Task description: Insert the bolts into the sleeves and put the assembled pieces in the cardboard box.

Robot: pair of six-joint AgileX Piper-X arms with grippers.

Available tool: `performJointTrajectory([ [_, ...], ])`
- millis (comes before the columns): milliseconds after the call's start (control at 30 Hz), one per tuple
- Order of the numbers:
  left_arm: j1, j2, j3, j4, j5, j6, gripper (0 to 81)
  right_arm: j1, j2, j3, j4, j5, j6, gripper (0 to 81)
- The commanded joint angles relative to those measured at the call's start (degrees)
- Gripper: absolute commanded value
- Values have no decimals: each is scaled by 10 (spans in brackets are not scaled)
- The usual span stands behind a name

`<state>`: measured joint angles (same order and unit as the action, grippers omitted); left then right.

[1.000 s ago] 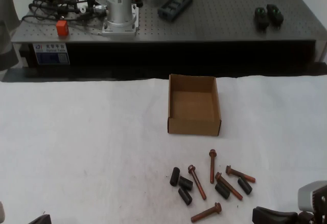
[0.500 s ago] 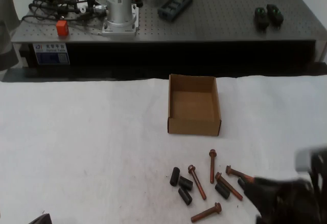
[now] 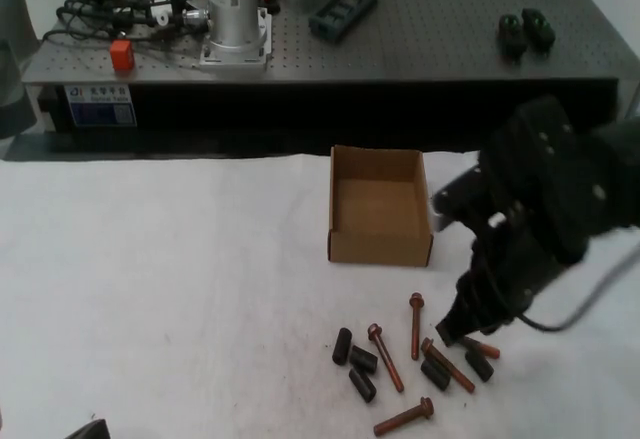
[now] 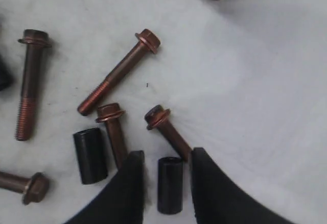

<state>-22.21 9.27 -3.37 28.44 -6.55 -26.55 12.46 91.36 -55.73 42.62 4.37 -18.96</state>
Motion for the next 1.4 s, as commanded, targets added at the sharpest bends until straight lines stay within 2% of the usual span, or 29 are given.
performJointTrajectory([
  [0, 0, -3, 0, -3, 45, -5, 25, -3, 25, -30, 29, 1, -31, 223],
  [300, 0, -3, 0, -3, 46, -5, 257, -3, 91, -68, 81, -12, -66, 223],
  [400, 0, -3, 0, -3, 46, -5, 301, -3, 100, -68, 91, -14, -70, 223],
  [967, 0, -3, 0, -3, 46, -5, 306, -3, 158, -68, 31, 14, -81, 223],
  [1167, 0, -3, 0, -3, 46, -5, 306, -5, 162, -68, 48, 65, -93, 223],
  [1367, 0, -3, 0, -3, 46, -5, 306, -5, 162, -68, 76, 40, -92, 225],
])
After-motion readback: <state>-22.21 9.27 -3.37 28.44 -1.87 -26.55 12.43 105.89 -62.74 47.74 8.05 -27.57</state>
